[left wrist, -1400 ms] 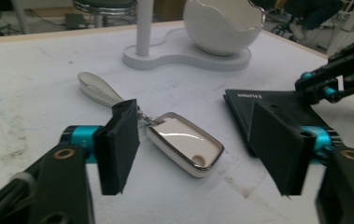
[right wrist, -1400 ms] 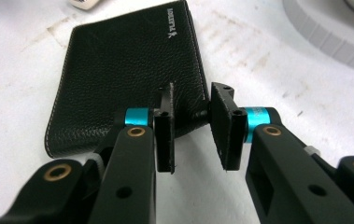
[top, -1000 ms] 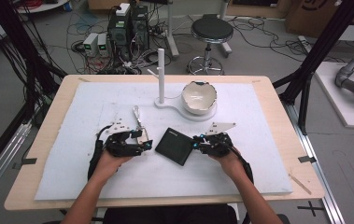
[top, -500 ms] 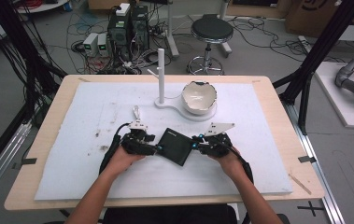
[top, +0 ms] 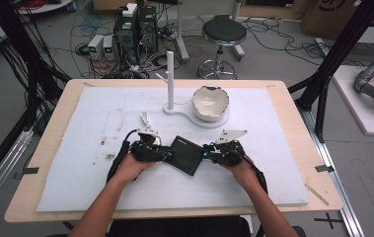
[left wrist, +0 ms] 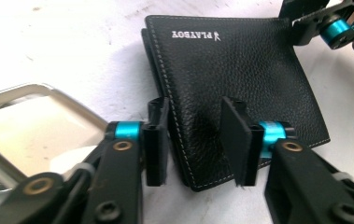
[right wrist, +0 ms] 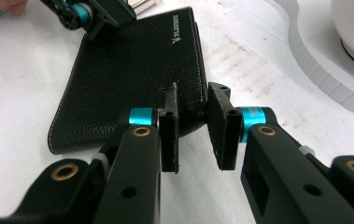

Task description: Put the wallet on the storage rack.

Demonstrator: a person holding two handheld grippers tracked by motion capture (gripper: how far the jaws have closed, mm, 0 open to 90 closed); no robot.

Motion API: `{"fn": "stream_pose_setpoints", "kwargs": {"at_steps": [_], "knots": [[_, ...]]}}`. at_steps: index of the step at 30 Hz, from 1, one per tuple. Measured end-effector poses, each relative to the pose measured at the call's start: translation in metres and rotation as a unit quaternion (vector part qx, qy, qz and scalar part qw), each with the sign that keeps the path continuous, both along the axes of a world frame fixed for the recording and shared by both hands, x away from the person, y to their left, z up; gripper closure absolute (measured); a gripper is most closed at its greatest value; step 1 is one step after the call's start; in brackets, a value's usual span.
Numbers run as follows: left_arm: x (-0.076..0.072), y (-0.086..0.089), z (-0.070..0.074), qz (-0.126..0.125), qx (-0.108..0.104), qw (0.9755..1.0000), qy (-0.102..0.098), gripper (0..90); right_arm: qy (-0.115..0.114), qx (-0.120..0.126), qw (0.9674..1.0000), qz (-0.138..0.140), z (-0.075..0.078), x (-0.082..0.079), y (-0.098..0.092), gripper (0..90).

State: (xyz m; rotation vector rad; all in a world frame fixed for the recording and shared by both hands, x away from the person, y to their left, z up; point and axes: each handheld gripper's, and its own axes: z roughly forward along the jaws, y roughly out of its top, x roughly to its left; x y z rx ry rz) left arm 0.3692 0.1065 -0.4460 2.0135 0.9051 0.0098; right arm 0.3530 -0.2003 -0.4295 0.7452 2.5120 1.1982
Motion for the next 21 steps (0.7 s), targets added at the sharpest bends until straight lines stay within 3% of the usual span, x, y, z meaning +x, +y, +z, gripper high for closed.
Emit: {"fn": "stream_pose_setpoints", "kwargs": {"at_steps": [6,10,15,16,17,18,19,21], "knots": [[-0.003,0.002,0.003,0.007,-0.003,0.9998,-0.019,74.4,0.007,-0.001,1.0,-0.003,-0.001,0.001,-0.001,75.0],[-0.008,0.004,0.006,0.013,-0.024,0.9988,-0.04,77.8,0.014,0.001,0.9999,-0.006,-0.001,0.002,-0.002,73.5],[-0.014,0.002,0.008,-0.001,-0.039,0.9974,-0.06,79.5,0.022,0.004,0.9997,-0.007,-0.003,0.004,-0.002,70.9],[-0.015,0.0,0.008,-0.006,-0.039,0.997,-0.067,79.5,0.03,0.007,0.9995,-0.004,-0.005,0.005,-0.001,61.5],[-0.017,-0.002,0.009,-0.009,-0.037,0.9968,-0.071,79.5,0.03,0.007,0.9995,-0.004,-0.005,0.005,-0.001,61.5],[-0.017,-0.003,0.009,-0.011,-0.035,0.9967,-0.072,79.5,0.037,0.007,0.9993,-0.007,-0.006,0.006,0.0,54.8],[-0.017,-0.003,0.008,-0.012,-0.034,0.9967,-0.073,79.5,0.058,0.01,0.9982,-0.015,-0.01,0.01,-0.001,43.1],[-0.018,-0.002,0.008,-0.013,-0.039,0.9963,-0.076,79.7,0.067,0.014,0.9974,-0.022,-0.012,0.011,-0.002,38.6]]}}
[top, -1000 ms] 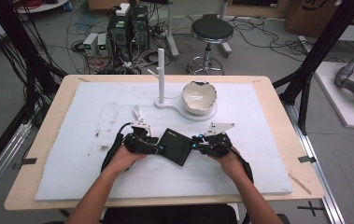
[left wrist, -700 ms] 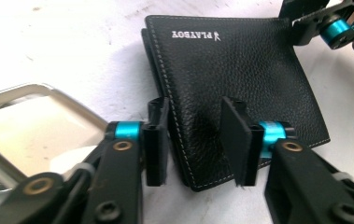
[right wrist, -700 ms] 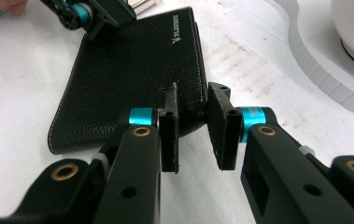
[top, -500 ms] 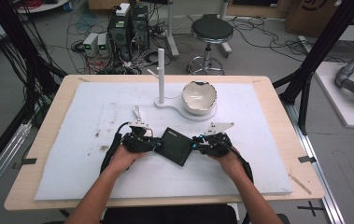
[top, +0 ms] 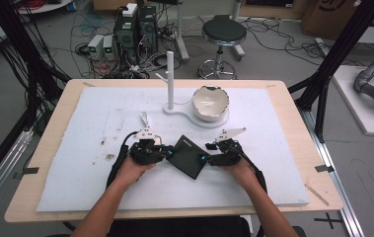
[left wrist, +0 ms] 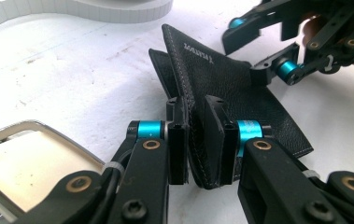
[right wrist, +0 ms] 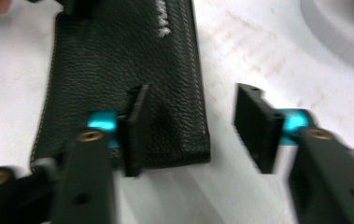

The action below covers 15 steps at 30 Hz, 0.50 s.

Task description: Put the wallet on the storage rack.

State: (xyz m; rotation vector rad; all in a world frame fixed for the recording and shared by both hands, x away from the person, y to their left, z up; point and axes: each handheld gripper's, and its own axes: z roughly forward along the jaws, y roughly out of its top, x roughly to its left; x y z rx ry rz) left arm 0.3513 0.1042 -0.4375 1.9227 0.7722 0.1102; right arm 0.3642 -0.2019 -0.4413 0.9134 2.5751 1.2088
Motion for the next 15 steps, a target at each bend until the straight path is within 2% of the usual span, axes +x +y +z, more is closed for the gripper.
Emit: {"fn": "stream_pose_setpoints", "kwargs": {"at_steps": [1,2,3,4,7,9,10,12,15], "knots": [[-0.001,0.001,0.002,-0.005,-0.006,0.9999,-0.01,79.8,0.029,0.019,0.9994,-0.006,-0.003,0.005,-0.003,36.5],[-0.001,0.001,0.002,-0.005,-0.006,0.9999,-0.01,80.0,0.029,0.019,0.9994,-0.006,-0.003,0.005,-0.003,36.5],[-0.002,0.0,0.003,-0.006,-0.01,0.9998,-0.013,80.2,0.065,0.041,0.997,0.003,-0.008,0.01,-0.005,36.7],[-0.003,0.001,0.004,-0.009,-0.009,0.9998,-0.018,80.2,0.072,0.05,0.9961,0.006,-0.009,0.012,-0.006,37.9],[-0.003,0.0,0.004,-0.012,-0.012,0.9995,-0.026,80.3,0.099,0.066,0.9922,0.038,-0.01,0.016,-0.007,47.5],[-0.003,0.001,0.004,-0.013,-0.011,0.9996,-0.024,80.4,0.105,0.066,0.9909,0.052,-0.011,0.017,-0.006,52.5],[-0.003,0.001,0.004,-0.013,-0.011,0.9996,-0.024,80.4,0.101,0.064,0.9913,0.055,-0.011,0.017,-0.006,54.7],[-0.004,0.001,0.004,-0.014,-0.008,0.9996,-0.024,80.4,0.108,0.065,0.9903,0.058,-0.01,0.018,-0.008,61.7],[-0.004,0.001,0.003,-0.014,-0.004,0.9997,-0.019,80.3,0.088,0.06,0.9921,0.067,-0.005,0.015,-0.012,72.6]]}}
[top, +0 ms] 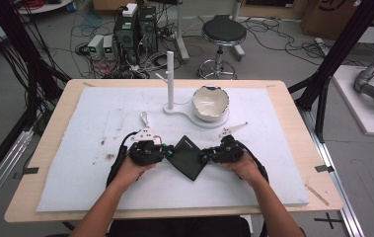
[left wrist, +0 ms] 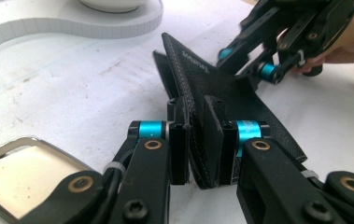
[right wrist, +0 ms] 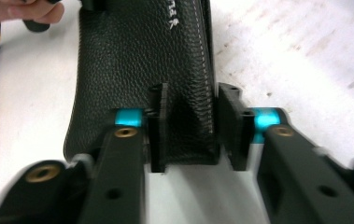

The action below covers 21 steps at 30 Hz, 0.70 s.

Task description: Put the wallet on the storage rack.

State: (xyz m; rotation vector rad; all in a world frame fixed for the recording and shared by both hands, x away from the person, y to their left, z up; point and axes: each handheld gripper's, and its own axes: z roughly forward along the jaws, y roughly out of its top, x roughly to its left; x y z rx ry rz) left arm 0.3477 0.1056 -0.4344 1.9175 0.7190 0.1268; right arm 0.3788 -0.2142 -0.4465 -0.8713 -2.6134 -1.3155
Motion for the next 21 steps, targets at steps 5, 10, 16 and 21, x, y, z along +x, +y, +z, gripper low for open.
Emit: {"fn": "stream_pose_setpoints", "kwargs": {"at_steps": [5,10,16,21], "knots": [[0.0,0.003,-0.001,-0.003,-0.007,0.9999,0.009,79.5,-0.04,0.027,0.9985,0.027,0.012,-0.007,-0.009,79.5],[0.0,0.003,-0.001,-0.001,-0.012,0.9999,0.01,58.5,-0.078,0.037,0.9949,0.052,0.02,-0.013,-0.011,80.8],[0.011,0.004,-0.009,0.012,-0.028,0.9982,0.053,38.9,-0.095,0.037,0.9928,0.062,0.024,-0.017,-0.01,81.0],[0.012,-0.004,-0.012,-0.032,-0.024,0.9959,0.082,56.9,-0.096,0.039,0.9927,0.062,0.024,-0.016,-0.009,80.9]]}}
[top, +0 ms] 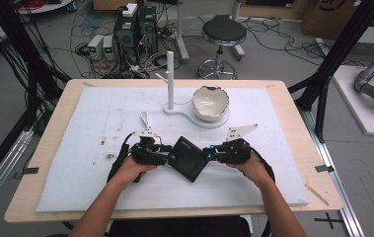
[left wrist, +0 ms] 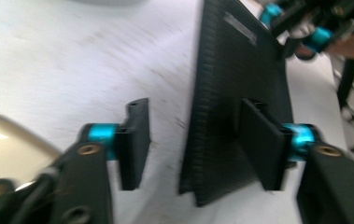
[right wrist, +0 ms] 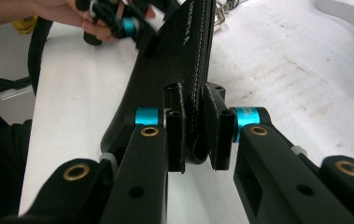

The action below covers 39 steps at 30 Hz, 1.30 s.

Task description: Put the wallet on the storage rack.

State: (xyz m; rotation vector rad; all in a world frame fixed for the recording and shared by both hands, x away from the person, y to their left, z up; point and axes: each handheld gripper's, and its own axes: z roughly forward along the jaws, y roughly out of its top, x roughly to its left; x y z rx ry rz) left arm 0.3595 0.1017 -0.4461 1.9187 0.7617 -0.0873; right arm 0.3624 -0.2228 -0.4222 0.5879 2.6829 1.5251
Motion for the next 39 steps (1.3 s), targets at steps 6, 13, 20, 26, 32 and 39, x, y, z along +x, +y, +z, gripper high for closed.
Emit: {"fn": "stream_pose_setpoints", "kwargs": {"at_steps": [6,13,20,26,32,39], "knots": [[-0.004,0.003,0.008,-0.013,-0.038,0.9988,-0.029,75.3,0.014,-0.008,0.9996,-0.025,-0.002,0.003,-0.003,78.2],[-0.008,0.007,0.016,0.003,-0.097,0.9937,-0.056,79.8,0.053,0.035,0.9917,-0.111,-0.007,0.009,-0.015,41.2],[-0.009,0.007,0.017,0.01,-0.149,0.9868,-0.062,79.8,0.086,0.068,0.9912,-0.074,-0.014,0.009,-0.005,52.8],[-0.01,0.004,0.017,0.025,-0.051,0.9953,-0.079,67.2,0.023,0.04,0.9979,-0.046,-0.005,0.002,-0.005,79.8],[-0.011,0.001,0.023,0.031,-0.022,0.9942,-0.1,44.1,-0.051,-0.028,0.9983,-0.013,0.001,-0.005,0.004,80.5],[-0.011,-0.007,0.04,-0.01,-0.039,0.9915,-0.124,64.6,-0.067,-0.059,0.996,0.004,0.007,-0.01,0.011,80.2]]}}
